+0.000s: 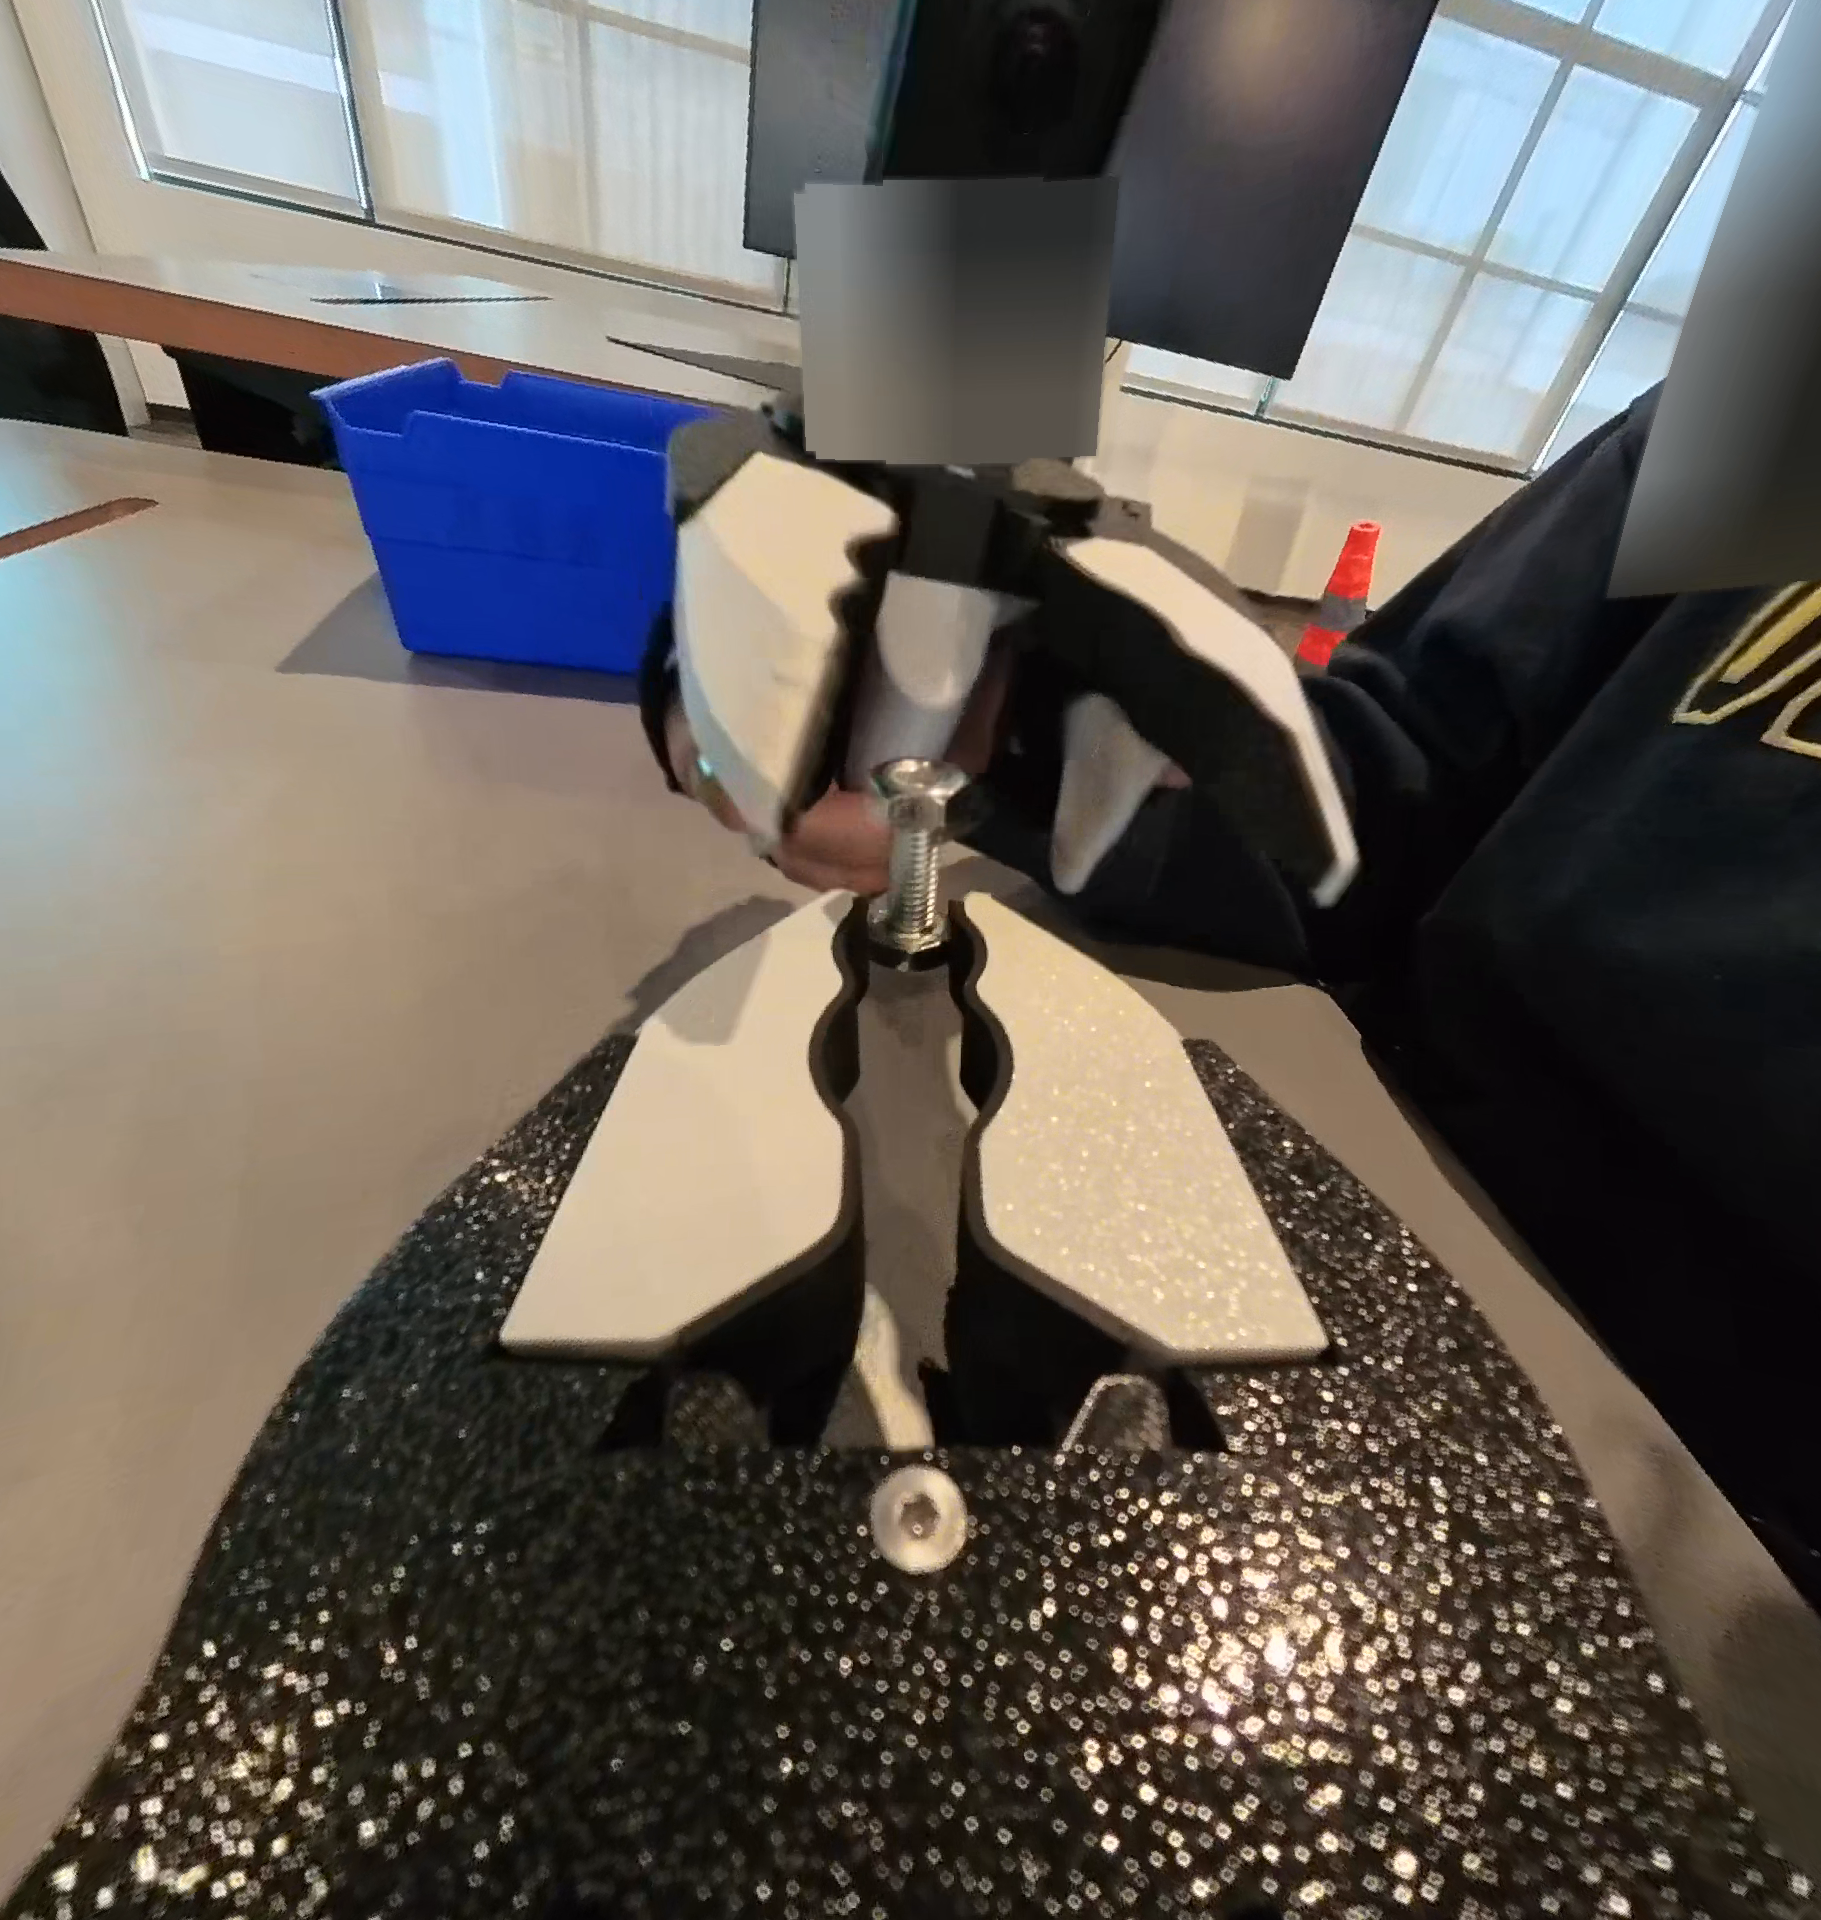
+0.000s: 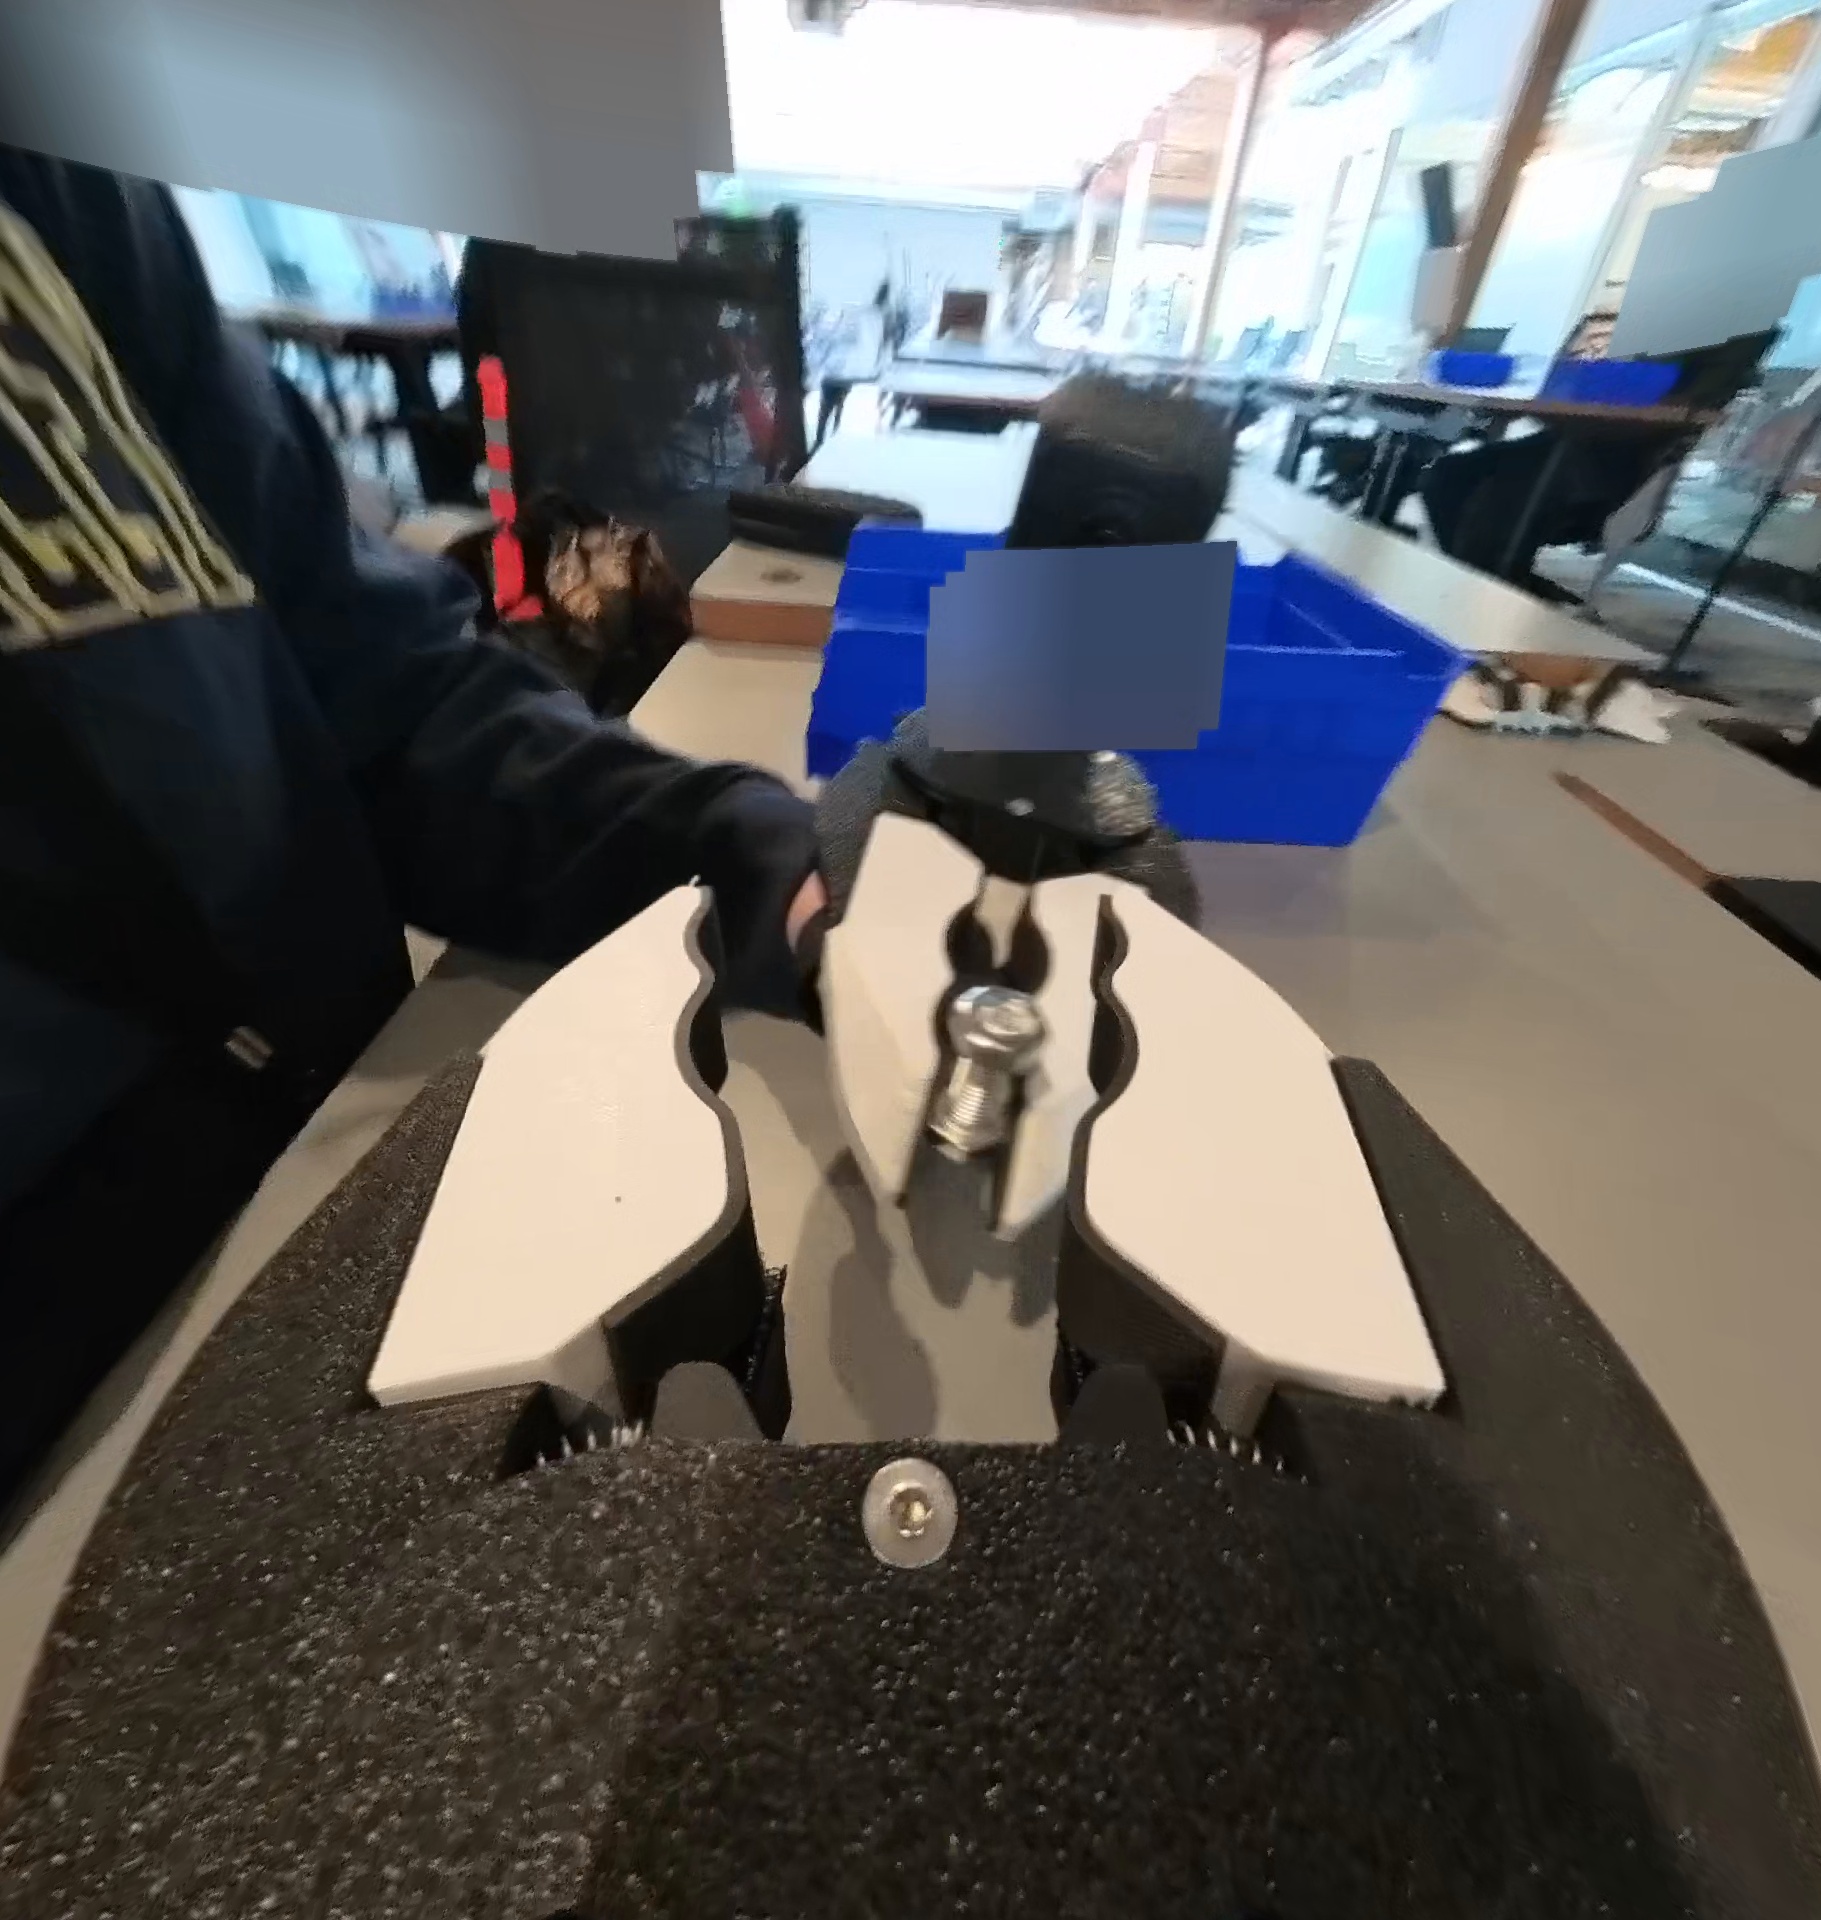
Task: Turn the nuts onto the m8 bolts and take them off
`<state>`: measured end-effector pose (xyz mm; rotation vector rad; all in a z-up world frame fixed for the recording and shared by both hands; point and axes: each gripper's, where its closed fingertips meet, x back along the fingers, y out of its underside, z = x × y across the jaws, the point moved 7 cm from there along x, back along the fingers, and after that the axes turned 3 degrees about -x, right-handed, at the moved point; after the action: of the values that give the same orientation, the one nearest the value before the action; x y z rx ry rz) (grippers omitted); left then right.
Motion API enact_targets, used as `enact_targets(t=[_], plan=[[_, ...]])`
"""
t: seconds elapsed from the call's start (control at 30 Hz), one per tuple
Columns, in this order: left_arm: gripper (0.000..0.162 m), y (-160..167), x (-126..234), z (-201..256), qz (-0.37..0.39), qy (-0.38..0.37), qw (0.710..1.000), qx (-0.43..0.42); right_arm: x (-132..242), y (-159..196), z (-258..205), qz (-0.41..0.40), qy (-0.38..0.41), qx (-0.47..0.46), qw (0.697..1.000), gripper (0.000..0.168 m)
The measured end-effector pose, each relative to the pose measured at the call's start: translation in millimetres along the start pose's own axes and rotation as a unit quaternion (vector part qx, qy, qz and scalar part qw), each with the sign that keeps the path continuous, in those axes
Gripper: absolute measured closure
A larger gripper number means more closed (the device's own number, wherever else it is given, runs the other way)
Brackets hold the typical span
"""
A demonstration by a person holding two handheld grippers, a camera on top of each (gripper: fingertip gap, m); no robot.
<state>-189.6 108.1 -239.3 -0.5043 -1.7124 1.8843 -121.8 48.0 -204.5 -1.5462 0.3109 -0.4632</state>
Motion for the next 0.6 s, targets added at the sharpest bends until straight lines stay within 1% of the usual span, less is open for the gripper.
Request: enact_targets(t=[0.07,0.1,0.17,0.2,0.27,0.33,0.43,0.47,0.53,0.6], plan=[[0.148,-0.5,2.4,-1.1,0.006,-0.002,1.000,0.004,-2.4,6.1,-1.4,-0.029,-0.004,0.008,1.000,0.105],[0.148,-0.2,3.9,-1.6,0.005,-0.003,1.000,0.004,4.1,6.6,1.5,-0.032,-0.002,0.000,0.999,0.107],[0.148,-0.8,6.4,-2.1,0.010,-0.008,1.000,0.003,22.4,7.4,7.5,-0.032,-0.008,-0.031,0.999,0.124],[0.148,-1.3,7.8,-3.1,0.015,-0.010,1.000,0.007,30.4,6.0,12.0,-0.022,-0.002,-0.040,0.999,0.128],[0.148,-1.9,9.0,-4.1,0.021,-0.008,1.000,0.011,36.8,3.7,15.3,0.003,0.025,-0.028,0.999,0.120],[0.148,-1.4,6.2,-3.1,0.016,-0.004,1.000,0.009,27.0,3.3,13.0,0.000,0.033,-0.014,0.999,0.109],[0.148,-0.3,0.6,-0.3,0.005,0.003,1.000,0.003,5.9,4.1,6.4,0.002,0.010,-0.006,1.000,0.099],[0.148,-0.3,0.6,-0.4,0.005,0.002,1.000,0.003,2.1,6.6,4.4,-0.005,0.000,-0.003,1.000,0.100],[0.148,-0.3,3.8,-1.9,0.007,-0.001,1.000,0.005,6.9,10.5,7.1,-0.027,-0.005,-0.009,1.000,0.113],[0.148,-0.8,7.0,-2.6,0.011,-0.008,1.000,0.003,24.8,11.8,12.1,-0.026,-0.018,-0.041,0.999,0.134]])
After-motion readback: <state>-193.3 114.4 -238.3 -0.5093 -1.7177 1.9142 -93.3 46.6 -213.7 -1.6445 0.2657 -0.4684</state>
